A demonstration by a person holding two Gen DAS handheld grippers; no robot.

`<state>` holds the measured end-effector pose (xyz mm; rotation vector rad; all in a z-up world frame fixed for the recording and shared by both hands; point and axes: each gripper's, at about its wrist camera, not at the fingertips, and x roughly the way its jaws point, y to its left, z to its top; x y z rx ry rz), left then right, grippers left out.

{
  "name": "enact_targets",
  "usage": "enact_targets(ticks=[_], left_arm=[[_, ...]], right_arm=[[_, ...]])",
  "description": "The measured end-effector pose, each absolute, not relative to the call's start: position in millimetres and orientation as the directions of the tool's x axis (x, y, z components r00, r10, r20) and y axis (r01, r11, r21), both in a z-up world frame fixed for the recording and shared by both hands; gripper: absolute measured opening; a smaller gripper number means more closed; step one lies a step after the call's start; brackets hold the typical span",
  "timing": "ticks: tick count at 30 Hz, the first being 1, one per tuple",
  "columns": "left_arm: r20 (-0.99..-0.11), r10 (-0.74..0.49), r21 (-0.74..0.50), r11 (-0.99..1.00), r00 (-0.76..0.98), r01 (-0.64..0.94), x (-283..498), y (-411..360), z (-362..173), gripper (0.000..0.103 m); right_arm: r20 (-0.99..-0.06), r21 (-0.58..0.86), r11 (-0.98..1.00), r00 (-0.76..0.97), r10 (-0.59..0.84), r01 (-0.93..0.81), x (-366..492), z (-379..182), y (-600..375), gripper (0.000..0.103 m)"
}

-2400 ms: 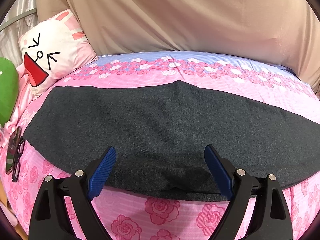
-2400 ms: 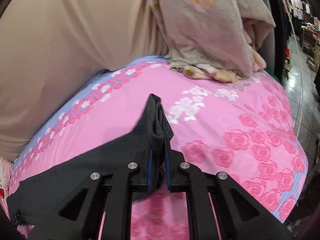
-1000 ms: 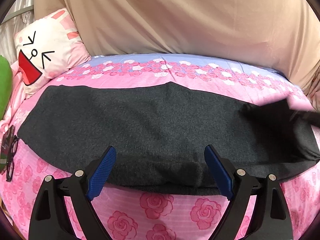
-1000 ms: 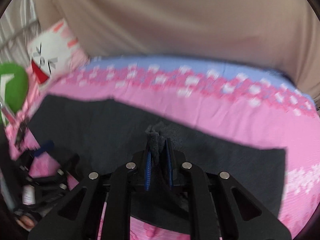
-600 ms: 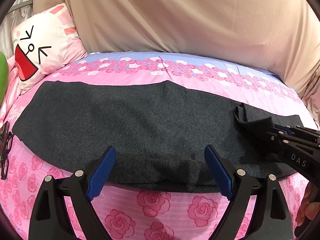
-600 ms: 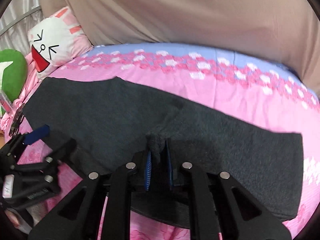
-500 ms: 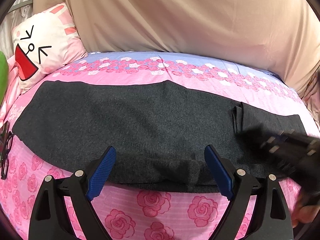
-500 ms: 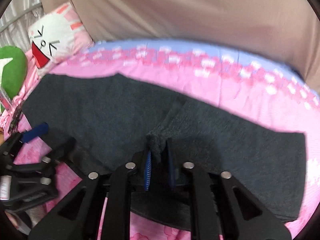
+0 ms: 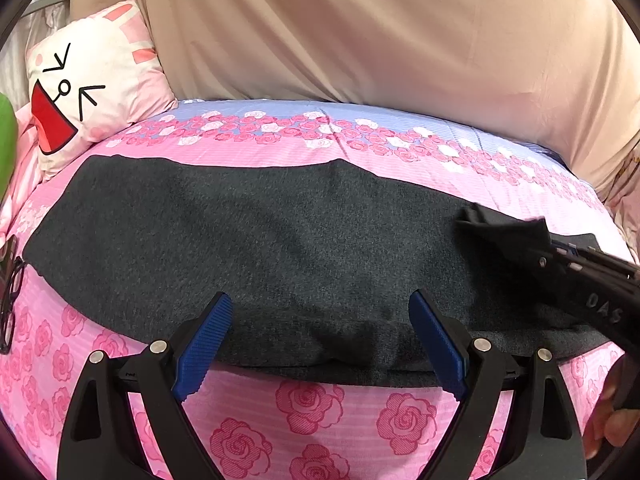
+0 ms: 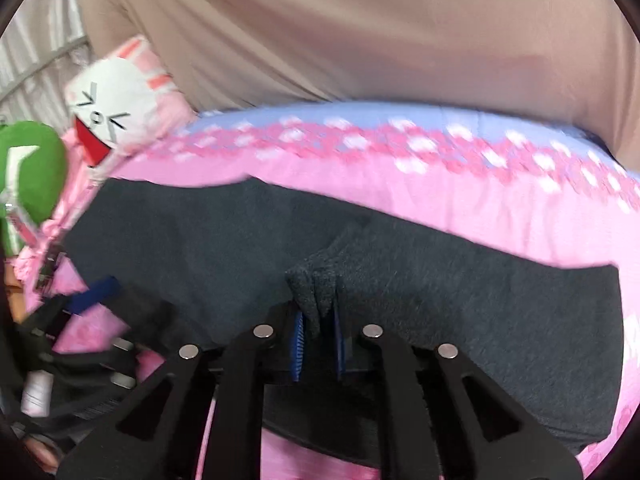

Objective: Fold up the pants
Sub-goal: 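Carry the held leg end with the right tool toward the left tool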

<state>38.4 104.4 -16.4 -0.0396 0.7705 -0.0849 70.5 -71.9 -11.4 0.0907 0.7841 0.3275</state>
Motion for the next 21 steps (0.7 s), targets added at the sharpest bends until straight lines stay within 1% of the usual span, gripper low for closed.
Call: enact_targets(ticks=[2,3,5,7,8,9,12,17,20,21], left_arm=[[-0.694,-0.091,-0.068,0.996,0.714,0.062,38.7,104.4,-16.5,0.087],[-0.695,-0.092,-0.068,0.996,0.713,0.062,38.7,104.1,-16.5,0.087],[-0.696,-0.093,-0.077,0.996,0.712,0.055,39.2,106.4,-16.6,0.088],[-0.692,-0.11,-0.103,0.993,0.714,0.053,38.9,110.5,-16.1,0.088],[-0.694,-0.115,-0.117,0.992,0.711,0.046,39.5,113.4,-16.4,0.089],[-0.696,-0.12,-0.126,0.991,0.708,0.043,40.2,114.9,-16.9,0.089],[-0.697,-0.121,-0.153,0.988,0.706,0.019,41.1,121.4,-17.7,0.089],[-0.699,-0.129,-0.178,0.984,0.703,0.003,41.7,125.9,-18.9,0.089],[-0.698,-0.124,-0.17,0.985,0.706,0.005,41.1,125.4,-19.2,0.089],[-0.696,-0.123,-0.17,0.986,0.707,0.004,41.0,125.7,-19.0,0.089]], right_arm=[[-0.72,0.187,0.94,0.612,0.328,-0.284,76.6,-28.8,-58.0,0.016],[-0.745,0.176,0.941,0.586,0.319,-0.288,79.3,-44.6,-52.8,0.021],[-0.708,0.21,0.933,0.612,0.351,-0.292,68.3,-41.1,-61.0,0.028],[-0.669,0.295,0.915,0.625,0.403,-0.275,58.3,-28.8,-77.3,0.04],[-0.645,0.314,0.91,0.642,0.414,-0.272,52.4,-22.1,-85.1,0.043],[-0.641,0.308,0.913,0.651,0.407,-0.268,48.8,-18.3,-89.4,0.044],[-0.671,0.206,0.945,0.666,0.326,-0.255,46.3,-15.6,-88.4,0.044],[-0.714,0.142,0.945,0.63,0.305,-0.296,56.8,-33.1,-66.8,0.039],[-0.724,0.107,0.947,0.629,0.283,-0.303,67.7,-42.8,-57.3,0.025],[-0.724,0.125,0.945,0.623,0.296,-0.303,70.3,-38.9,-57.5,0.006]])
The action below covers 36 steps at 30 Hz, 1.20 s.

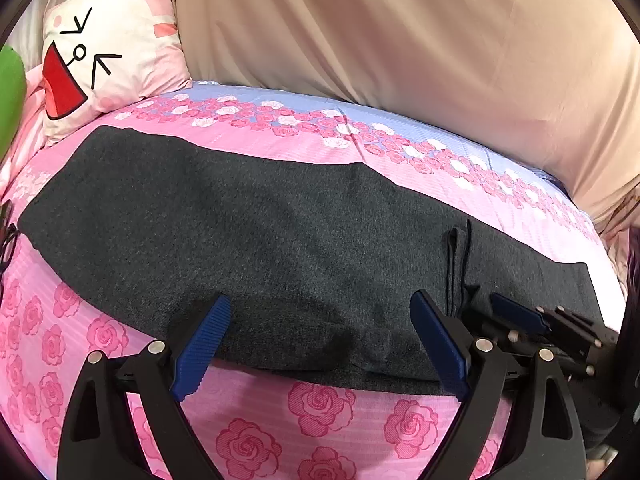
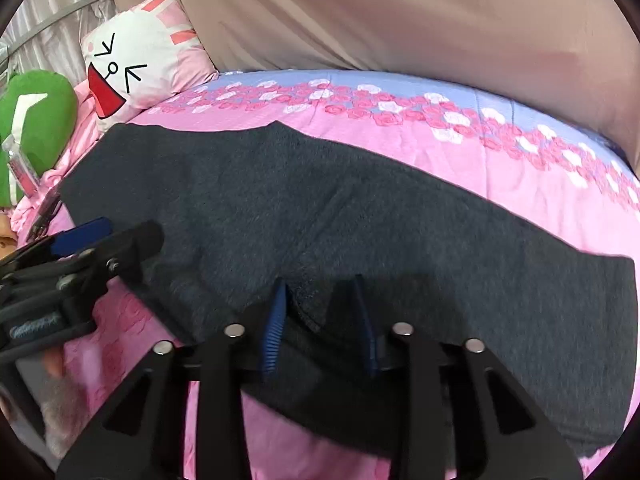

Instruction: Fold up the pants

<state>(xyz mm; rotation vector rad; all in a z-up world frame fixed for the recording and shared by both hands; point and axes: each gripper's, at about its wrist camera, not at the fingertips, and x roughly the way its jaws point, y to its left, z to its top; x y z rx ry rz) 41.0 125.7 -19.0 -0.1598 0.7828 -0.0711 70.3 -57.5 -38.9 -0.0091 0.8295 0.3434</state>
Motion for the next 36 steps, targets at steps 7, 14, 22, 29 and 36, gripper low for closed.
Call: enact_targets(ticks=[7,14,22,29,36], left_arm=[[-0.699,-0.148,-0.206,0.979,0.7,0.001,43.2,130.7,-21.1,0.089],[-0.705,-0.166,-0.21,0.977,0.689,0.02,45.2,128.8,-22.0,0.09],[-0.731,-0.318,-0.344,0.936,0.604,0.076,62.3,110.8,-21.2,0.091],[-0.754,-0.415,-0.403,0.904,0.509,0.141,74.1,49.2,-25.7,0.091],[-0.823,-0.242,-0.217,0.97,0.514,0.11,81.3,12.8,-31.1,0.008]], right_arm=[[-0.74,0.128,0.934,0.595,0.315,-0.335,73.0,-39.0,-43.6,0.011],[-0.639,0.272,0.927,0.672,0.375,-0.259,34.7,-12.8,-106.9,0.037],[-0.626,0.363,0.925,0.765,0.151,0.115,-36.3,-23.0,-274.1,0.058],[-0.622,0.474,0.873,0.746,0.238,0.117,-55.2,-41.6,-302.6,0.067],[-0.652,0.463,0.886,0.691,0.313,0.036,-17.6,-43.3,-282.9,0.024]])
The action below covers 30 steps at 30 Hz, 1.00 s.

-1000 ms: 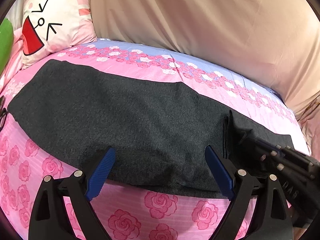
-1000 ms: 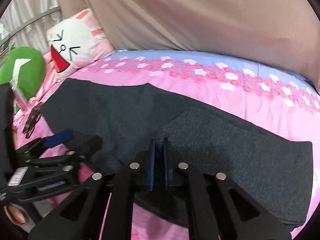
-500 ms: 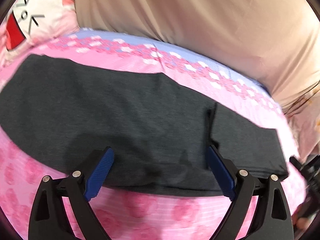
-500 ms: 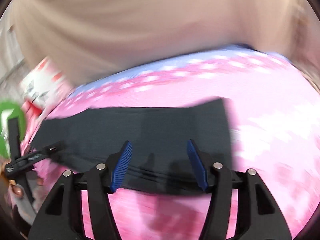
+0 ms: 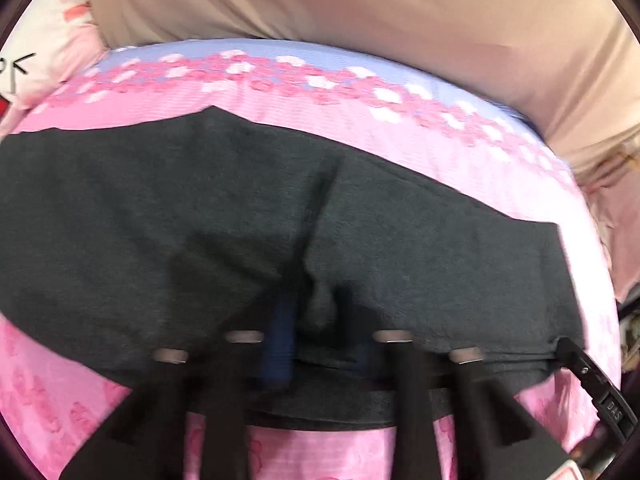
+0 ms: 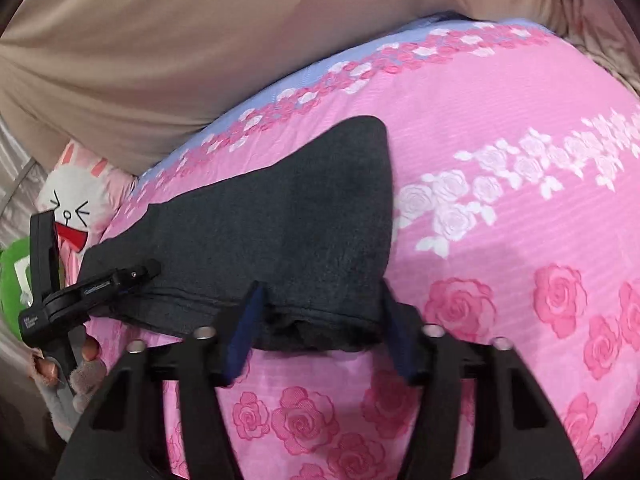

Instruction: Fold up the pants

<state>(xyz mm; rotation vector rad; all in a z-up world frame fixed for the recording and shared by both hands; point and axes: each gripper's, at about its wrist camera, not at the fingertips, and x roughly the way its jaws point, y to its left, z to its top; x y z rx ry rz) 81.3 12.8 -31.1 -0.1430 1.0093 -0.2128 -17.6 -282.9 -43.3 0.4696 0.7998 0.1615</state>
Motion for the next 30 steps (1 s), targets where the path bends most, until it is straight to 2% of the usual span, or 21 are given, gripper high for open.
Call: enact_targets(ticks=[1,4,8,10,12,15,17,18,19,20,24,25,28,30], left_arm=[[-0.815,-0.286,-0.259,0.958,0.505,0.124,80.6,14.3,-26.9,0.006],[-0.791,-0.317,-0.277,0.948,0.524,0.156,70.9,15.6,-9.5,0.006],[-0.811,-0.319,-0.26,0.947,0.491,0.186,66.6,0.7,-21.2,0.006],[-0.813,-0.315,-0.253,0.948,0.49,0.191,63.4,-7.6,-30.2,0.006],[-0.809,-0.292,-0.227,0.956,0.51,0.187,59.9,-13.4,-29.0,0.006],[-0.812,-0.267,-0.22,0.964,0.519,0.151,62.6,-11.5,-29.1,0.007],[-0.807,-0.277,-0.253,0.96,0.522,0.119,65.6,1.6,-30.8,0.01],[-0.81,-0.276,-0.262,0.96,0.517,0.103,66.8,7.8,-32.4,0.01],[-0.81,-0.277,-0.274,0.958,0.517,0.084,68.6,16.7,-34.7,0.01],[-0.808,-0.284,-0.283,0.955,0.517,0.083,69.3,22.2,-35.6,0.01],[-0.805,-0.28,-0.263,0.959,0.523,0.109,66.3,29.9,-33.2,0.01],[-0.8,-0.283,-0.259,0.958,0.529,0.12,63.7,30.8,-31.9,0.014],[-0.751,-0.327,-0.296,0.943,0.574,0.151,50.8,42.7,-18.2,0.016],[-0.732,-0.24,-0.222,0.969,0.638,0.109,46.1,50.1,-6.0,0.016]], right_arm=[[-0.636,0.466,0.884,0.706,0.311,0.031,-17.8,-38.8,-284.9,0.023],[-0.569,0.488,0.872,0.764,0.304,0.016,-36.2,-16.2,-303.3,0.018],[-0.595,0.449,0.892,0.763,0.251,0.057,-47.9,-19.8,-323.4,0.015],[-0.627,0.41,0.902,0.76,0.17,0.137,-56.0,-28.1,-340.1,0.0],[-0.632,0.39,0.889,0.771,0.07,0.239,-74.2,-29.2,-371.9,0.0],[-0.613,0.442,0.844,0.789,0.038,0.303,-97.0,-19.6,-405.9,0.004],[-0.603,0.453,0.85,0.794,0.071,0.269,-100.6,-13.4,-400.1,0.018],[-0.598,0.452,0.861,0.795,0.099,0.233,-99.9,-10.6,-389.5,0.05],[-0.594,0.444,0.871,0.797,0.111,0.209,-100.7,-9.6,-380.5,0.079],[-0.593,0.425,0.886,0.796,0.118,0.185,-97.3,-8.7,-369.8,0.081],[-0.603,0.408,0.909,0.772,0.202,0.081,-73.2,-16.5,-322.6,0.081],[-0.596,0.42,0.906,0.771,0.225,0.06,-68.4,-16.2,-313.6,0.072],[-0.58,0.399,0.917,0.77,0.266,-0.017,-58.5,-4.4,-284.5,0.051],[-0.606,0.327,0.943,0.754,0.253,-0.054,-46.5,-3.0,-264.6,0.046]])
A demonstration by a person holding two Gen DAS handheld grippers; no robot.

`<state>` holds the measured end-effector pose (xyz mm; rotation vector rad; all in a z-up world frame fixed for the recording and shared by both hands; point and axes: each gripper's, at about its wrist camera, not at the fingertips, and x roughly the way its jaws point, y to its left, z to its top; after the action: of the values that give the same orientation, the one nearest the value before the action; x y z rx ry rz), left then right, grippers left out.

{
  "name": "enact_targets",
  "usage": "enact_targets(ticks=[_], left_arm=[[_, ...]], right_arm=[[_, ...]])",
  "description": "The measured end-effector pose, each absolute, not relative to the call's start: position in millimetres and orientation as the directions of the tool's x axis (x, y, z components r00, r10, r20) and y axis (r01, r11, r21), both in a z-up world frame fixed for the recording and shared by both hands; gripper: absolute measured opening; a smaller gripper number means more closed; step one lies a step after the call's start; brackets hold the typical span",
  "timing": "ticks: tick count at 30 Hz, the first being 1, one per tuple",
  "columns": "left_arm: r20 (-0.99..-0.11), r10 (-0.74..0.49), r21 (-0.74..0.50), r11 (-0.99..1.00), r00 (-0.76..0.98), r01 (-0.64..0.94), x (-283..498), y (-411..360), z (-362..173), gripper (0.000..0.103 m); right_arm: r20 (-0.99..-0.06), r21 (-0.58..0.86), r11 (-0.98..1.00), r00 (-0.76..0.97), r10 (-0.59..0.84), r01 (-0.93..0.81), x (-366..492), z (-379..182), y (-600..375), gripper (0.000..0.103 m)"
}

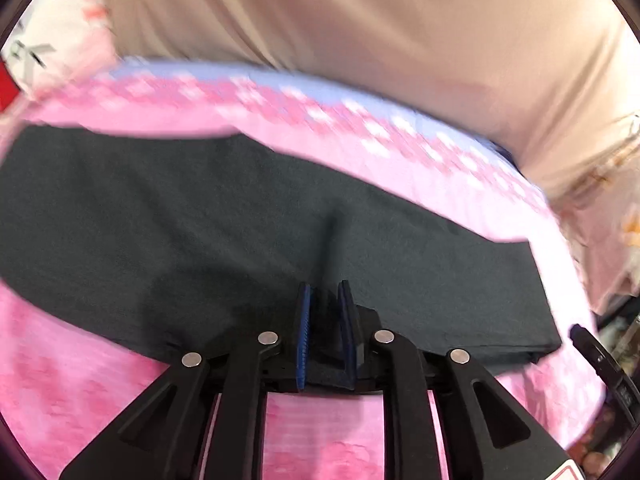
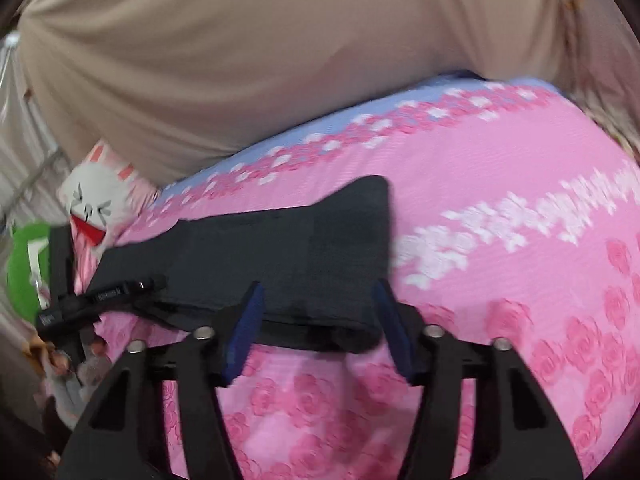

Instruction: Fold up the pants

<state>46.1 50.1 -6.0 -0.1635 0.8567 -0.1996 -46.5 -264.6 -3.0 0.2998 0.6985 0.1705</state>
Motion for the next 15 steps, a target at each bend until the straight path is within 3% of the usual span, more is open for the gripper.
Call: enact_targets(ticks=[3,6,7,10,15], left_arm=[[-0.725,-0.164,-0.146,0.986,0.668,0.083,47.0,58.1,1.3,0.016],[-0.72,-0.143,-0.144,0.988,0.679,0.056,45.5,78.3,4.3,0.03],[-0.717,-0.13,-0.14,0.989,0.685,0.04,44.9,85.5,4.4,0.041],[-0.709,-0.087,-0.127,0.992,0.7,-0.005,45.1,107.8,-0.6,0.043],[-0.724,-0.077,-0.126,0.992,0.686,-0.022,43.8,126.1,-12.3,0.048]], right_arm=[[-0.737,0.254,0.967,0.642,0.213,-0.03,-11.0,-40.3,-251.0,0.046],[-0.718,0.243,0.969,0.666,0.203,-0.034,-11.6,-24.5,-235.1,0.046],[-0.698,0.253,0.966,0.68,0.224,-0.058,-13.2,-17.4,-226.9,0.047],[-0.676,0.216,0.956,0.675,0.295,-0.201,-8.6,-2.6,-174.0,0.06],[-0.743,0.171,0.918,0.564,0.359,-0.359,25.7,-30.0,-82.7,0.062]])
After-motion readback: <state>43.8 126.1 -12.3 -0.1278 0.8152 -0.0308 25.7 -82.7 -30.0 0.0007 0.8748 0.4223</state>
